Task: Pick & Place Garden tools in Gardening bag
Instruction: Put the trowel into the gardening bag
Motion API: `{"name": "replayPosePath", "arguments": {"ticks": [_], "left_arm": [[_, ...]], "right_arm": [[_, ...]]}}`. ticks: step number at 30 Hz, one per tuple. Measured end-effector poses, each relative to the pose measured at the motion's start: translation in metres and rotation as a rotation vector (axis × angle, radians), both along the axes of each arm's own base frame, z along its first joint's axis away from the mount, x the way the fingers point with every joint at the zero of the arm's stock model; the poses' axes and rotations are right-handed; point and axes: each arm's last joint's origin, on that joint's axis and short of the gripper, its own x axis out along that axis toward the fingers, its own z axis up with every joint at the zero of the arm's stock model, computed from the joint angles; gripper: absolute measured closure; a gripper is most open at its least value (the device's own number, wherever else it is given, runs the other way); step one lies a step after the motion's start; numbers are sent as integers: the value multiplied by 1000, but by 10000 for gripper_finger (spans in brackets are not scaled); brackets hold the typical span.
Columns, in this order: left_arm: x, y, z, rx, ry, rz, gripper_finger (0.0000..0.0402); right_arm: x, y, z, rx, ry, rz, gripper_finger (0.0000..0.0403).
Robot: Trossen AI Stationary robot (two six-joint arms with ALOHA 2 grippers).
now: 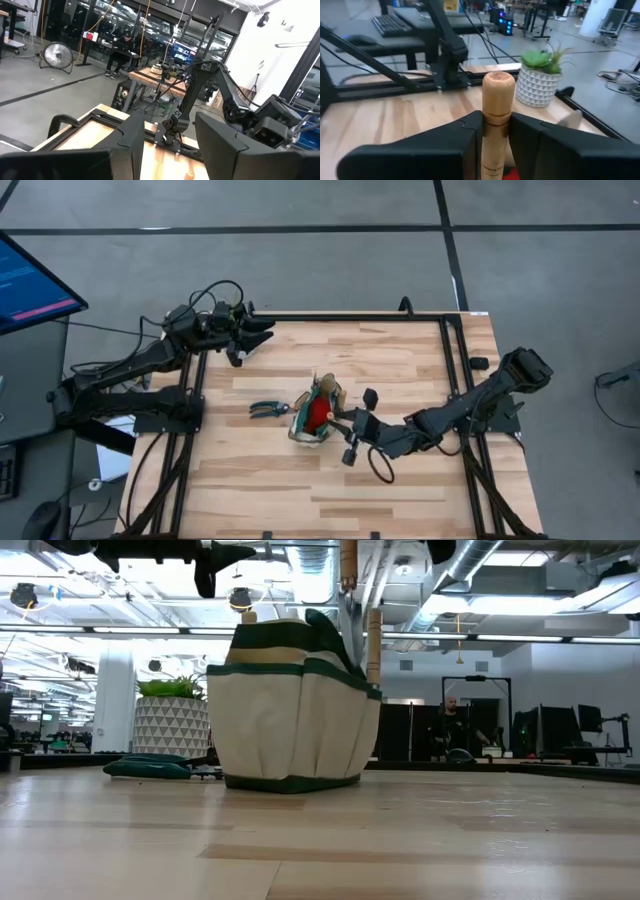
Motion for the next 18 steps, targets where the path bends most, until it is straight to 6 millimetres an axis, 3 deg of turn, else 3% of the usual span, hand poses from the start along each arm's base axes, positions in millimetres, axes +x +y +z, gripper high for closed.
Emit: {"name": "replayPosePath", "arguments": {"ticks": [10,18], "left_arm": [[0,0,0,0,0,1,268],[0,0,0,-1,0,4,268]], "right_arm": [[7,-9,-11,-23,21,-24,346],[10,-9,-3,-28,-45,8,346]]}}
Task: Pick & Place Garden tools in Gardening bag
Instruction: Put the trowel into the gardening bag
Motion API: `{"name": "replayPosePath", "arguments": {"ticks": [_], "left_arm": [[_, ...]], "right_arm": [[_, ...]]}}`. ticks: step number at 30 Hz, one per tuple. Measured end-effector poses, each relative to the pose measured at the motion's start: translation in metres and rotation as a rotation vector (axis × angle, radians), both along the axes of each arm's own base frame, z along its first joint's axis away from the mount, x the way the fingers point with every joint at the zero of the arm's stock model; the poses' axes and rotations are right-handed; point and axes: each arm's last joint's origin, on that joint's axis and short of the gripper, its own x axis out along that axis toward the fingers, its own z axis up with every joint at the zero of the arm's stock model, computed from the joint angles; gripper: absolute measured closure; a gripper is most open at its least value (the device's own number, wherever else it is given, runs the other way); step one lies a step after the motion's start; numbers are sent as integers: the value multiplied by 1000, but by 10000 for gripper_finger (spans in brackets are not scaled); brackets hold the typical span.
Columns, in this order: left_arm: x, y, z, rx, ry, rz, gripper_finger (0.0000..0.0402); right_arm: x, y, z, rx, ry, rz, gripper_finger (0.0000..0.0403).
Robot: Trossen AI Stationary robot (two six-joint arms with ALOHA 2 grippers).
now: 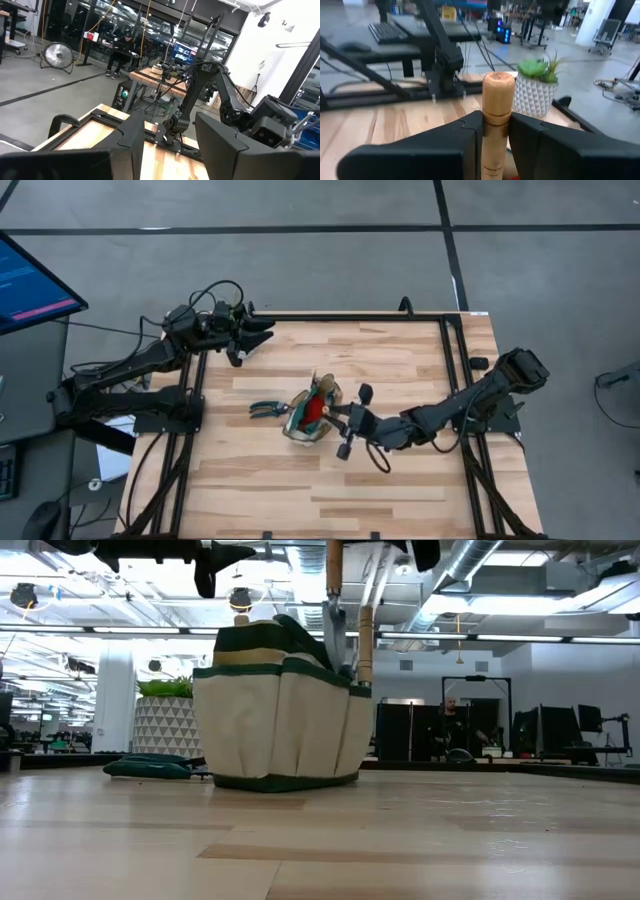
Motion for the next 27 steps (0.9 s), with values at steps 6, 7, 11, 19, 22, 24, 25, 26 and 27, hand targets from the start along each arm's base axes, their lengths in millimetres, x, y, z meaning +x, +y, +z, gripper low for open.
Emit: {"name": "replayPosePath", "arguments": {"ticks": [6,7,11,19,22,24,25,26,27], "left_arm": [[0,0,0,0,0,-3,268],[0,0,0,1,1,-9,268],[0,-1,0,3,1,-22,268],[0,-1,1,9,-4,-22,268],[0,-1,1,10,-5,-22,268],[0,-1,1,9,-4,-21,268],[0,-1,1,10,-5,-21,268],[0,-1,1,10,-6,-21,268],[0,-1,1,10,-5,-21,268]], "right_arm": [[3,-2,7,23,-65,20,346],[3,-3,7,24,-68,18,346],[3,-3,8,26,-71,17,346],[-6,21,30,73,-165,1,346],[1,25,22,98,-154,3,346],[7,28,16,132,-155,-1,346],[11,29,13,148,-158,-4,346],[15,32,10,157,-158,-6,346],[20,35,5,154,-149,-5,346]]}}
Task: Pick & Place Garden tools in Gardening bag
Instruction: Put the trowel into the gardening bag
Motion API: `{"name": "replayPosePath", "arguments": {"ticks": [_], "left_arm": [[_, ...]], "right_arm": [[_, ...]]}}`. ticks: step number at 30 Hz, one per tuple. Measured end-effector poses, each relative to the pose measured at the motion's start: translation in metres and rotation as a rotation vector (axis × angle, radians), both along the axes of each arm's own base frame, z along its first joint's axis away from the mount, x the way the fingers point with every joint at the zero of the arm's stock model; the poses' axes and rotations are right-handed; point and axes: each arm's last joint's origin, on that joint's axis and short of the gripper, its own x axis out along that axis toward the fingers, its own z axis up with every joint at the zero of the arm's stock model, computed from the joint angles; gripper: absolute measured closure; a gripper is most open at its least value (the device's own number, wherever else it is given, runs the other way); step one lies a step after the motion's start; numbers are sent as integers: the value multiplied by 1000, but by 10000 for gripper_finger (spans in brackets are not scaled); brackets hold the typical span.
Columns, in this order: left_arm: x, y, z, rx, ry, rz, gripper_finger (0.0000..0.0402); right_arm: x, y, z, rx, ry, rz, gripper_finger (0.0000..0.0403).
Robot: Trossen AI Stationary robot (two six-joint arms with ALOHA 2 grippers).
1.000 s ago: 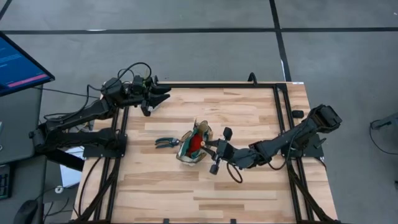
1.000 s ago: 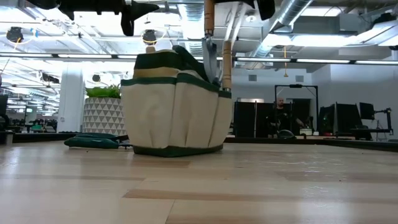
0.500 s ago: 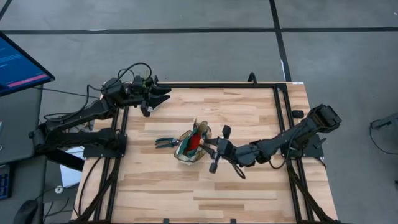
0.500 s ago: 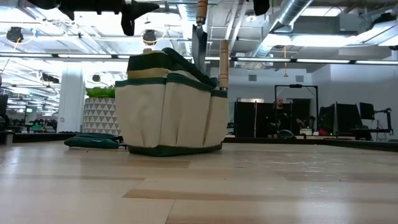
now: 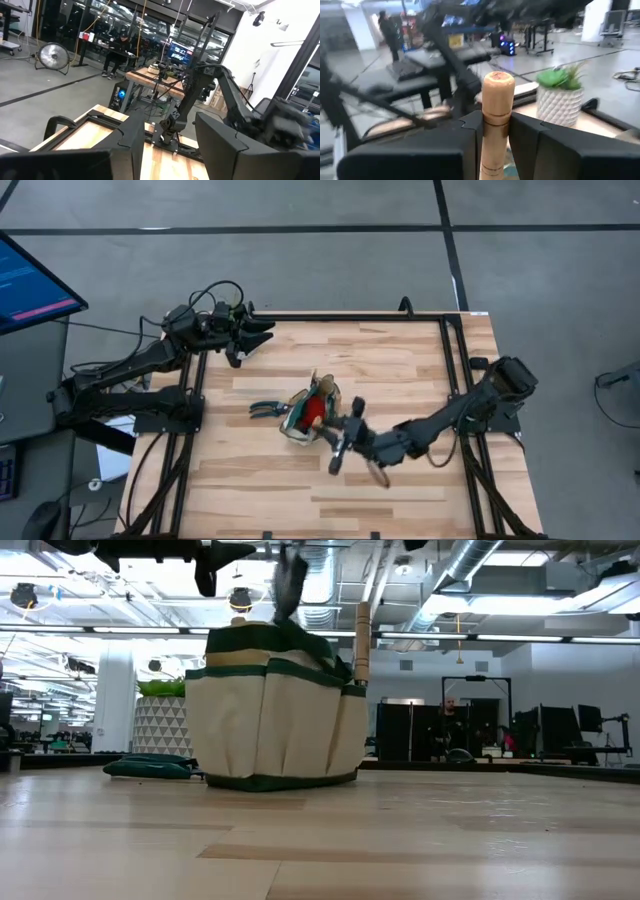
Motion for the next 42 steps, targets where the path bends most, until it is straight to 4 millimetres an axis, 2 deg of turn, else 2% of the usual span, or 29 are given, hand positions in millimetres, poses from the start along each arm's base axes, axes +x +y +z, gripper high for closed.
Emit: {"name": "replayPosePath", "arguments": {"ticks": [3,9,18,30,35,42], "left_arm": [[0,0,0,1,0,-4,268],[0,-1,0,4,3,-32,268],[0,-1,0,4,3,-35,268],[0,-2,0,7,6,-59,268],[0,-2,0,7,7,-60,268],[0,-2,0,6,7,-60,268]], "right_arm": [[14,7,-17,-32,46,-21,346],[25,5,-19,-91,57,-159,346],[17,7,-16,-148,111,-204,346],[6,21,-7,-149,84,-183,346],[-1,15,1,-199,145,-194,346],[-16,-1,1,-184,268,-222,346]]}}
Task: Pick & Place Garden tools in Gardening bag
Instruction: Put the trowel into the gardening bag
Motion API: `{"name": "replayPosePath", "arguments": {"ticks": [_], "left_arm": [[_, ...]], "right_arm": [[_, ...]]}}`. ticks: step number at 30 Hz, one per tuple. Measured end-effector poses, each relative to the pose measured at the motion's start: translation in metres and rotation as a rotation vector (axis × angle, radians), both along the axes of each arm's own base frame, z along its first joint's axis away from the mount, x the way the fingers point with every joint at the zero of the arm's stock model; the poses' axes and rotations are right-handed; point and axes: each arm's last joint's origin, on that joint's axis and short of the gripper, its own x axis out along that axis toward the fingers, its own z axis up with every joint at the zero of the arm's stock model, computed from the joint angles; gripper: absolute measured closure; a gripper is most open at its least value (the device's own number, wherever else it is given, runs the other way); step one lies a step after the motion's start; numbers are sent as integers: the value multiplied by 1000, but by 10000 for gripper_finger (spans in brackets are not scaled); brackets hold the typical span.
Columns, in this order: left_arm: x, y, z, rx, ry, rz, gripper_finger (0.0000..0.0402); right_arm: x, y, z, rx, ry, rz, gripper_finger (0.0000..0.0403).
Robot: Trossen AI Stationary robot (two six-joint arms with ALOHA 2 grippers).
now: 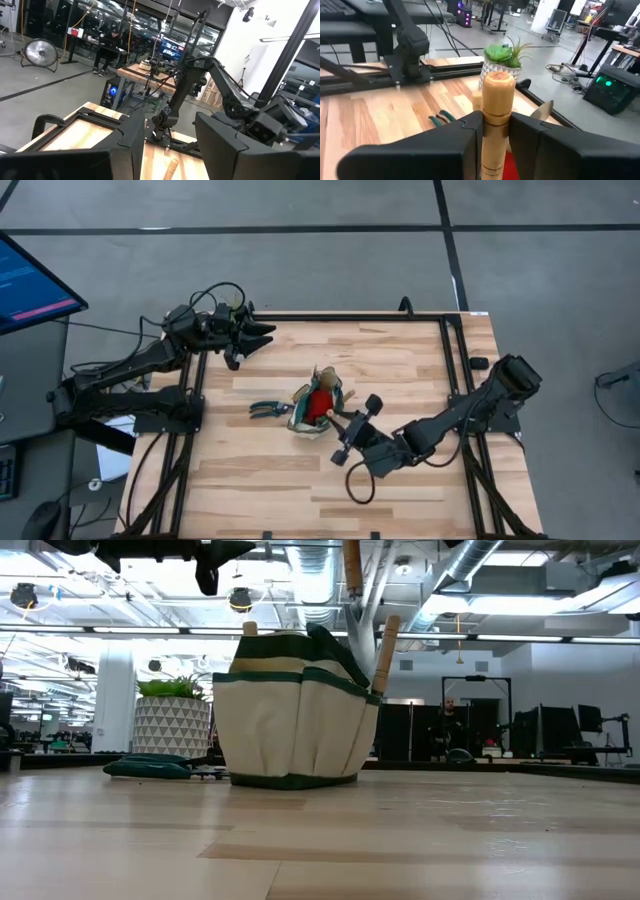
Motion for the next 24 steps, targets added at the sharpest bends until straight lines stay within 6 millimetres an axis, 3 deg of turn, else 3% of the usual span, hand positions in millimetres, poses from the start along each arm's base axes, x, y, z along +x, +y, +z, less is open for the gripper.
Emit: {"name": "replayPosePath", "arguments": {"ticks": [17,24], "left_arm": [[0,0,0,25,1,11,268],[1,1,-1,23,4,12,268]], "right_arm": [[18,-22,11,-20,4,122,346],[18,-37,-12,47,-108,171,346]]}}
